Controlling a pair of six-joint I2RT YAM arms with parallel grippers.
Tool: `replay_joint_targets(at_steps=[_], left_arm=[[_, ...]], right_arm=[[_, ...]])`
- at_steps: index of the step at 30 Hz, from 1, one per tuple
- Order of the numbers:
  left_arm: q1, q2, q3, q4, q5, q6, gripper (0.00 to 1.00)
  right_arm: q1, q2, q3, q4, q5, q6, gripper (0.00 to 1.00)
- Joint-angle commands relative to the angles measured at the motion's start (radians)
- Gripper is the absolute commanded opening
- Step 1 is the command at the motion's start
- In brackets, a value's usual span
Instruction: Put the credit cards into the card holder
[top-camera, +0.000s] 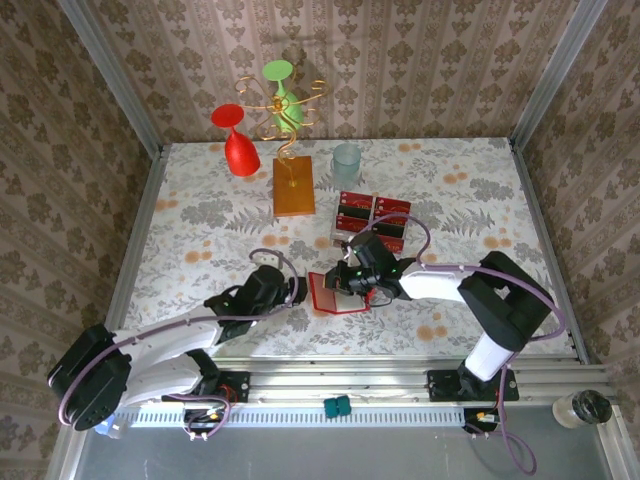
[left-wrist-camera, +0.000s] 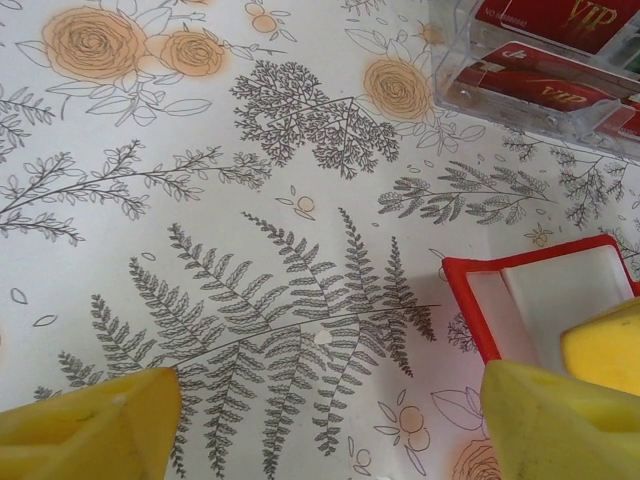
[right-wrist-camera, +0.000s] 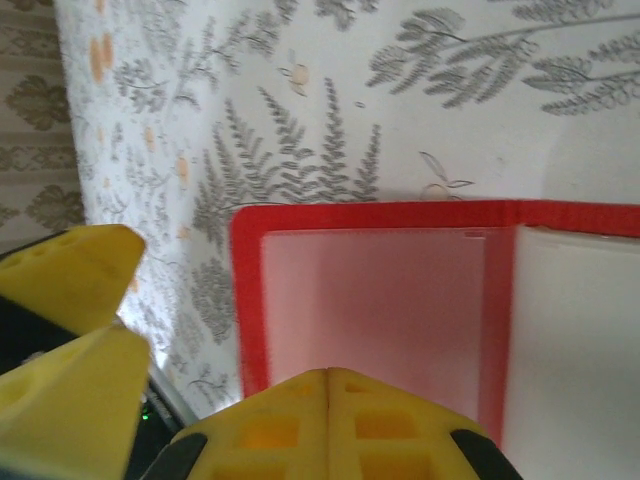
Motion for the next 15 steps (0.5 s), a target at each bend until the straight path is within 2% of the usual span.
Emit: replay_joint_targets(at_steps=[1, 9, 15], left_arm=[[0.005, 0.032, 0.045, -0.001, 0.025, 0.012, 0.8], [-0.015, 0.104, 0.071, 0.024, 0.026, 0.007, 0.8], [-0.035, 0.145, 0.103, 0.015, 0.021, 0.013, 0.81]], right_arm=[[0.009, 0.053, 0.034, -0.005, 0.003, -0.013, 0.07], [0.008, 0.077, 0.045, -0.005, -0.007, -0.014, 0.09], [-0.025, -0.06, 0.024, -0.087, 0.008, -0.06, 0.11]])
